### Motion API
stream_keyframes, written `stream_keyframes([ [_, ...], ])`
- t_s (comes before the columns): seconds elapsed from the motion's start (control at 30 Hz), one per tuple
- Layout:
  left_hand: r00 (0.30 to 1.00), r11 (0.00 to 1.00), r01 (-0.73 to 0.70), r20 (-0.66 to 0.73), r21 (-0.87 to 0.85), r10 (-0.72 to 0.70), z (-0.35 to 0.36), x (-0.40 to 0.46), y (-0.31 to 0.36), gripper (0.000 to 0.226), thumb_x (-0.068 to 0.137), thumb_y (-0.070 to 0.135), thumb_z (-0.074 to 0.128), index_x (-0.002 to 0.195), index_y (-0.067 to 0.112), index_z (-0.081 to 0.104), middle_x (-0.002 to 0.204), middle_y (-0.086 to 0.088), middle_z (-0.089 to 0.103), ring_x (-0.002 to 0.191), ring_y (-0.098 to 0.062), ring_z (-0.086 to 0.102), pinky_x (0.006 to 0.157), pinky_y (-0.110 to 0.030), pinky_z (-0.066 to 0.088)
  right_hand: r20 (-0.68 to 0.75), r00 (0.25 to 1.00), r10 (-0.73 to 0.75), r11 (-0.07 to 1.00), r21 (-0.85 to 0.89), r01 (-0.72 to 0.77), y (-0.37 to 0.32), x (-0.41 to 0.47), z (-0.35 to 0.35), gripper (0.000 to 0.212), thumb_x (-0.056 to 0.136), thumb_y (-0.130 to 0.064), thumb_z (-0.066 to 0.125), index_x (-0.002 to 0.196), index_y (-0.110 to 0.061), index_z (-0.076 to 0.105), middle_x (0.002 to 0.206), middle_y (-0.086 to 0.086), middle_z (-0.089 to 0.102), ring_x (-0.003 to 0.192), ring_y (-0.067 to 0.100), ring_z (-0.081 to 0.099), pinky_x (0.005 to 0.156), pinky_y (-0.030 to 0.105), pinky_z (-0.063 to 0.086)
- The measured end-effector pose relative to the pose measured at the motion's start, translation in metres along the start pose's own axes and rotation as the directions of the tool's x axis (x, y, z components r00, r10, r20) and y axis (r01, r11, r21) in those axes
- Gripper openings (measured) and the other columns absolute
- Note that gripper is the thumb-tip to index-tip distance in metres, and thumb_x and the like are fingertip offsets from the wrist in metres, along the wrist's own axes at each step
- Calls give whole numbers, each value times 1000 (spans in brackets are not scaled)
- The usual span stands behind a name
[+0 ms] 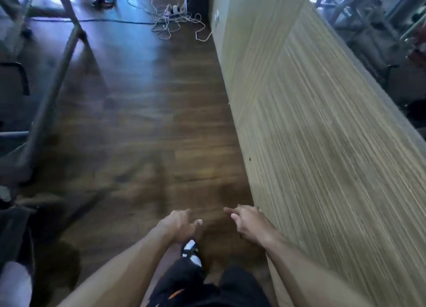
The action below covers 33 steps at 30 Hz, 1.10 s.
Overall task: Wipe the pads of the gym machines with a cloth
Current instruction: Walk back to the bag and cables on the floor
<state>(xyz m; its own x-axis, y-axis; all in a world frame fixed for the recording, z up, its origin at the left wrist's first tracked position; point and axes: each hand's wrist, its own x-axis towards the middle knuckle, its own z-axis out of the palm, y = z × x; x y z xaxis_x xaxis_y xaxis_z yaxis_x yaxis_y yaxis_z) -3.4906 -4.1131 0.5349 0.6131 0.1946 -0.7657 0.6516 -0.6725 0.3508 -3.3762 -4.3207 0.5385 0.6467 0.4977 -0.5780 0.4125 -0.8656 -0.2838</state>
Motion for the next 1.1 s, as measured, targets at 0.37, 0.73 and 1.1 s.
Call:
stream_keyframes([
  [0.37,988,987,130,-77,-99,-138,-249,198,51,64,88,69,44,133,24,52,134,-5,59,121,-26,57,100,-39,48,25,988,-153,987,-38,154,-55,306,-186,37,100,-41,39,121,-29,67,123,-4,65,120,24,57,102,39,41],
  [0.73,968,936,199,-89,-289,-234,-437,317,75,59,91,63,47,136,25,52,138,-2,58,127,-23,53,101,-35,46,140,950,-278,937,-176,301,-119,510,-338,38,101,-40,42,128,-25,64,131,-2,63,124,22,56,104,36,42],
  [1.1,976,950,145,-118,-278,-184,-734,529,46,63,92,63,46,142,25,48,143,-4,54,131,-24,51,106,-37,43,66,971,-231,943,-229,240,-240,801,-497,36,101,-43,41,124,-28,65,126,-1,65,117,22,60,99,36,45],
])
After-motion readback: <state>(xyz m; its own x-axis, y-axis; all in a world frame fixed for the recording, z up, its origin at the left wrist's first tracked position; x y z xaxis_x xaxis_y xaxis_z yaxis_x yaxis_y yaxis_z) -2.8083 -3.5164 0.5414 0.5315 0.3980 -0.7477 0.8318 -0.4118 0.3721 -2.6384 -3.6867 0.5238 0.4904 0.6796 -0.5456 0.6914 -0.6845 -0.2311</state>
